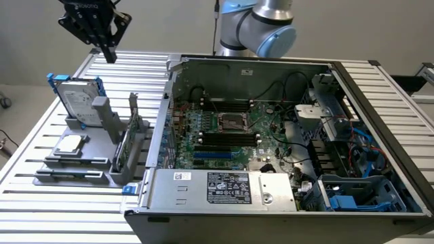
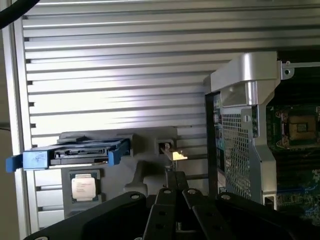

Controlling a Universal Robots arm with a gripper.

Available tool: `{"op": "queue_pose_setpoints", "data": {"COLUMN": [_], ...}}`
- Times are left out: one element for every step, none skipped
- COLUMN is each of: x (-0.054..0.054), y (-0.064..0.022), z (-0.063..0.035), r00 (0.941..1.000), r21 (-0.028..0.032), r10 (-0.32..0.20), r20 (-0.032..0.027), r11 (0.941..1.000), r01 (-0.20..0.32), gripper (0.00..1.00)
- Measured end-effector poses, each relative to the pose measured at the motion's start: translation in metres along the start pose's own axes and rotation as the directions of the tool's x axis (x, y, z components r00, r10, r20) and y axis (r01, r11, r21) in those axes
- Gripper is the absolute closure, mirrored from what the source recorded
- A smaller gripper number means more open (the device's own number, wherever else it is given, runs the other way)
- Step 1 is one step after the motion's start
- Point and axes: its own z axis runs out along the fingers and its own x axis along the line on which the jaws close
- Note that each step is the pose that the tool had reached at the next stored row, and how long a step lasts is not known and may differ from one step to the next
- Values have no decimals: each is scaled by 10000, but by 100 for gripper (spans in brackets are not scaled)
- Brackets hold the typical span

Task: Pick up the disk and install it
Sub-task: 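Reach for the disk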

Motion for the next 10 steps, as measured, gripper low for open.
{"op": "queue_pose_setpoints", "data": {"x": [46,91,137,183,227,274,320,366,411,453], "y": [6,12,21,31,45,57,64,70,73,71], "z": [1,3,4,6,10,15,20,28,36,44], "r00": [10000,10000,10000,10000,10000,10000,10000,10000,10000,10000], "r21": [0,0,-1,0,0,0,0,0,0,-1], "r10": [-1,0,0,0,-1,0,1,1,0,-2], "r20": [-1,0,-1,-1,-3,-3,-3,-3,-2,-2], "r11": [10000,10000,10000,10000,10000,10000,10000,10000,10000,10000], "r01": [1,0,0,0,1,0,-1,-1,0,2], "gripper": [89,89,89,89,89,89,89,89,89,89]}}
